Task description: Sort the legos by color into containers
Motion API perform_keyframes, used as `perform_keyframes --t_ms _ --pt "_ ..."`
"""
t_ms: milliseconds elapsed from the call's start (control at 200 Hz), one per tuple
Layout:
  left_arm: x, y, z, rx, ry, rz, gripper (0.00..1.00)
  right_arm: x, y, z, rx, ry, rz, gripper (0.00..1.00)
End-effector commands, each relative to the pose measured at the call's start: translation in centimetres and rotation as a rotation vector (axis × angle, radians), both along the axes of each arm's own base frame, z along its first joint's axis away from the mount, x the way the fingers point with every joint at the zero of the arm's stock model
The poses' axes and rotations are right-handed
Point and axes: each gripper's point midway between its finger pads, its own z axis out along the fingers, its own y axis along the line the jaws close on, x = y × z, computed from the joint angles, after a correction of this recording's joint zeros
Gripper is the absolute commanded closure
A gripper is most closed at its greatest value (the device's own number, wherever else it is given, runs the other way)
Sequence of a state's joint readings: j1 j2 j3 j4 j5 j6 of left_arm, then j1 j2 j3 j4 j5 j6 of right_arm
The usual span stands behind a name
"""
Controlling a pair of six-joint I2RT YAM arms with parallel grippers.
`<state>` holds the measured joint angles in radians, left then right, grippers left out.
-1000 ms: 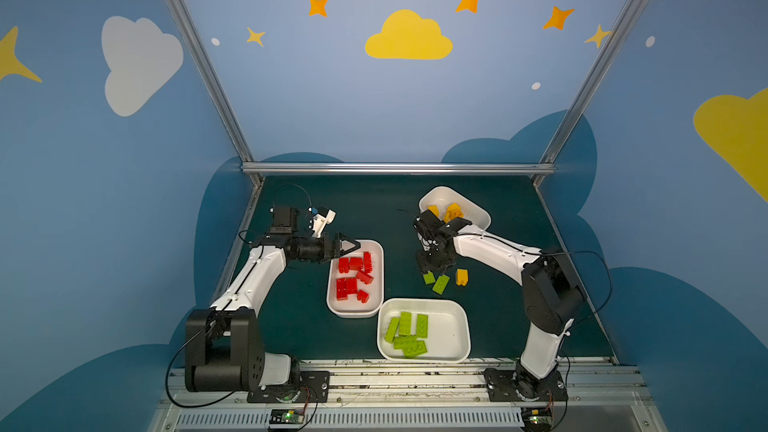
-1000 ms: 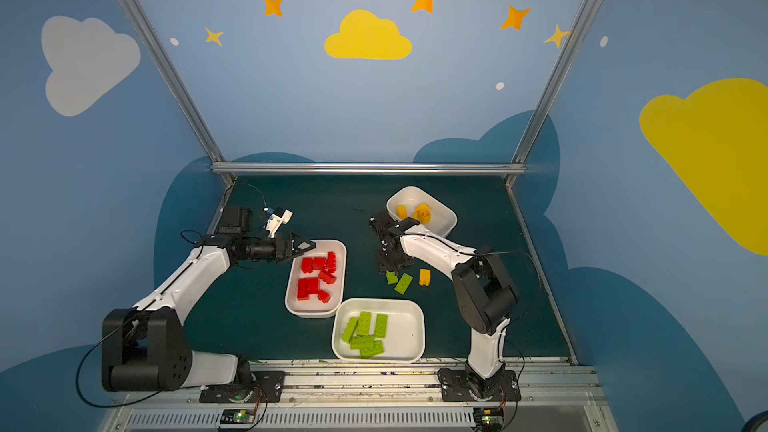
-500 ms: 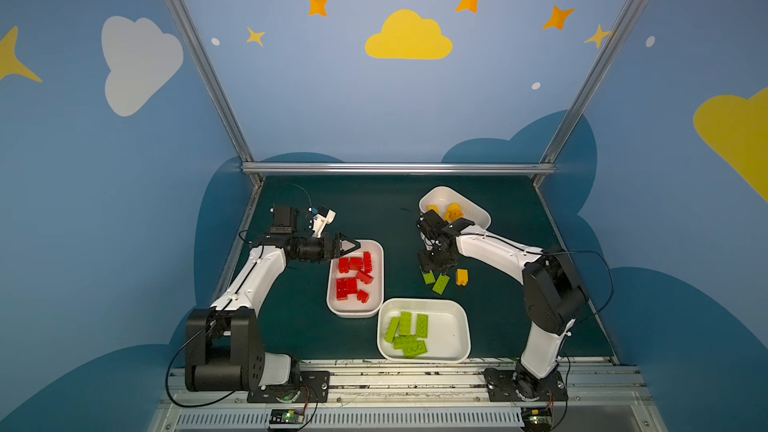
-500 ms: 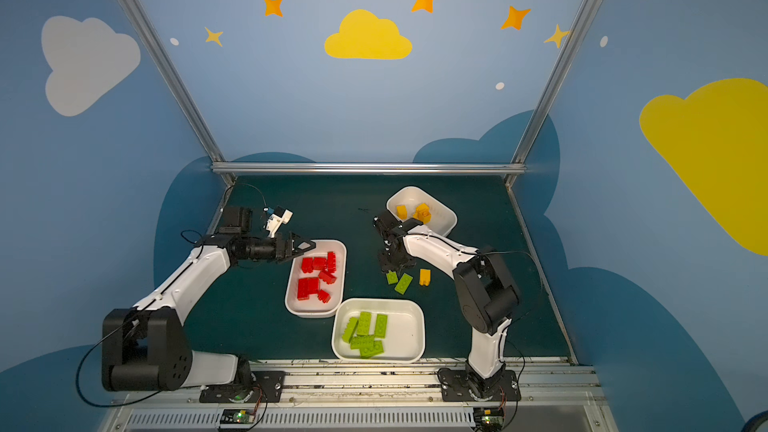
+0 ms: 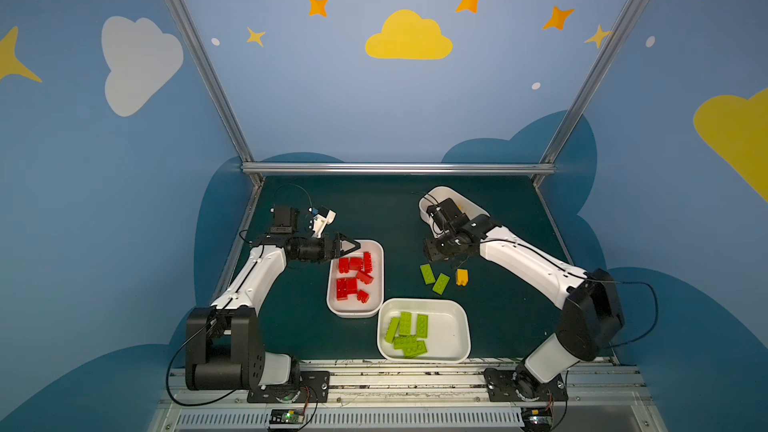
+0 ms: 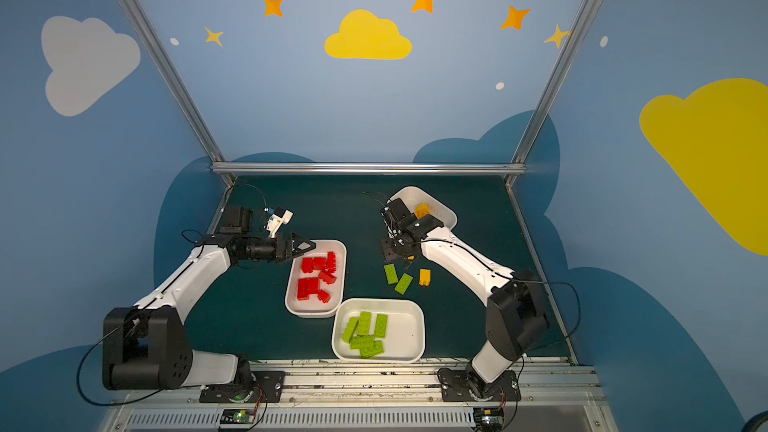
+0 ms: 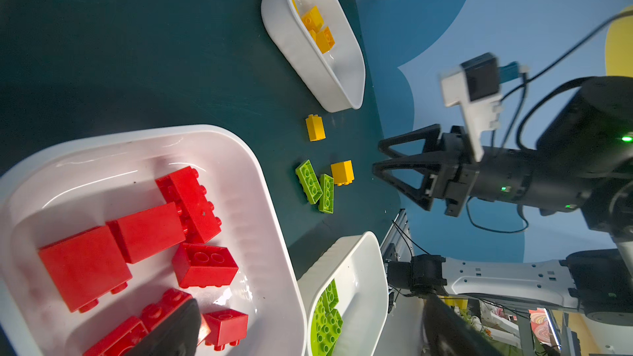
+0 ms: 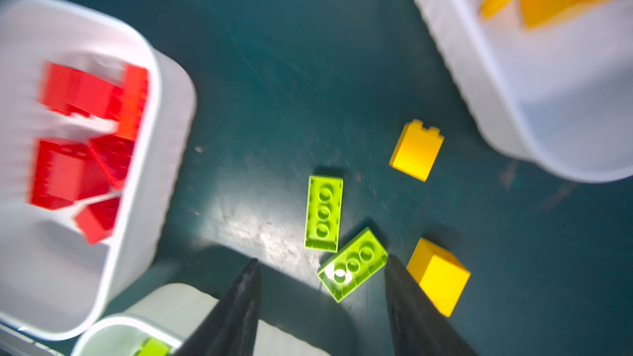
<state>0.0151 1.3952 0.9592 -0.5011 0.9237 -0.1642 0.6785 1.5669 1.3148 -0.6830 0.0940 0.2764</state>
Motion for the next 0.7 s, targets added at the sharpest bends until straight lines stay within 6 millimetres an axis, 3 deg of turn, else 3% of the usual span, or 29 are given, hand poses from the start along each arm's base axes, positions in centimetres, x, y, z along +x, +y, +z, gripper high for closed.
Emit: perform_keyframes --t_ms 0,160,300,410,551,691 --pt "0.3 0.0 0.4 -0.002 -0.008 -0.005 0.0 0.7 -0.2 1.9 0.041 -0.115 0.038 0.11" --pt "0.4 0.1 0.5 0.002 -0.01 -0.005 0.01 1.1 -0.3 3.9 0.12 -0.252 0.058 0.11" --pt "0.4 0.1 0.6 0.002 -0.008 -0.003 0.01 1.1 -0.7 3.5 0.151 -0.318 0.056 0.11" --pt "0.4 0.1 0.7 0.003 -0.011 -0.003 0.01 0.6 -1.0 1.8 0.169 -0.265 0.016 0.1" --pt "0.5 0.1 0.5 0.002 -0.006 -0.004 0.01 -0.9 0.0 -2.3 0.16 -0.094 0.057 0.13" --pt "0.4 0.1 0.4 0.002 -0.005 -0.008 0.01 -2.1 -1.0 -6.3 0.055 0.162 -0.104 0.19"
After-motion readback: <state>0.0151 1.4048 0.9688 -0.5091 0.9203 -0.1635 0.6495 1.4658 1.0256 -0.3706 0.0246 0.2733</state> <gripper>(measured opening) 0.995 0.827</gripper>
